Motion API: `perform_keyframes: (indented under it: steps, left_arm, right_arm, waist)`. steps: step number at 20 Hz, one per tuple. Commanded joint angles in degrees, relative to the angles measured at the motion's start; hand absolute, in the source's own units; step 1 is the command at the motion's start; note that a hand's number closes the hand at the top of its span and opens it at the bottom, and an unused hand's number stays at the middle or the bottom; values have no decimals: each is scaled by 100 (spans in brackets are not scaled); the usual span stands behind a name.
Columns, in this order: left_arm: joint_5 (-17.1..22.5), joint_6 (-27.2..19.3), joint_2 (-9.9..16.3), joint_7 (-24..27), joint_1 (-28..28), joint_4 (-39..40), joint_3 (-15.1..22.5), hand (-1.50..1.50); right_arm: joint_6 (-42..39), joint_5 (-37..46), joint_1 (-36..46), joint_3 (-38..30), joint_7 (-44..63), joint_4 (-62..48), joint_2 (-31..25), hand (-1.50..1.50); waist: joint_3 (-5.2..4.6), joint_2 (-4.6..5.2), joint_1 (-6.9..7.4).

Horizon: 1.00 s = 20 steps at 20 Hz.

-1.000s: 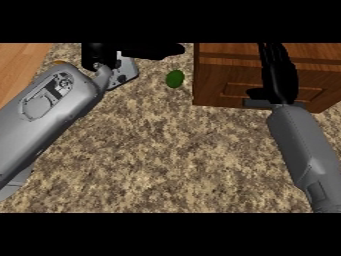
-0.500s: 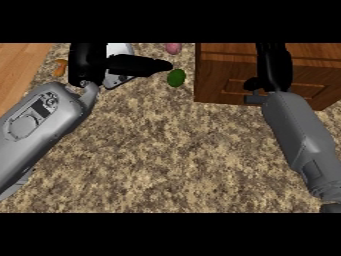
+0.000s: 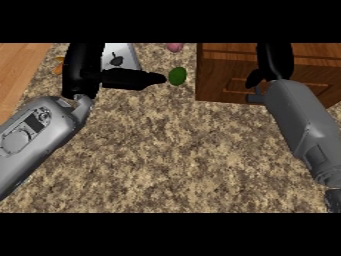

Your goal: Pick up the can, place it into the drawer and close the drawer

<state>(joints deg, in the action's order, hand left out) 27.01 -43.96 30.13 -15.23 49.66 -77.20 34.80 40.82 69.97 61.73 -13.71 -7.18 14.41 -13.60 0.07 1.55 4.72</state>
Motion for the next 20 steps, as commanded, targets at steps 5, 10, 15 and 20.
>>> perform_keyframes:
  steps: [5, 10, 15, 20]
  left_arm:
    - [-90, -30, -1, 53, -211, -179, -50, -150]
    - [-133, -57, -20, 84, -411, -314, -32, -150]
    - [-164, -2, 141, 227, -686, -358, -182, -150]
    - [-178, 24, 146, 308, -920, -512, -277, -150]
  right_arm:
    - [-116, -1132, 407, -900, -973, 194, 402, -150]
    - [-402, -1761, 564, -1451, -1387, 285, 519, -150]
    - [-911, -2483, 623, -2006, -1925, 392, 716, -150]
    - [-1398, -3015, 943, -2446, -1897, 369, 697, -150]
  waist:
    - [29, 24, 65]
    - [26, 0, 45]
    - [15, -63, -114]
    - [5, -66, -129]
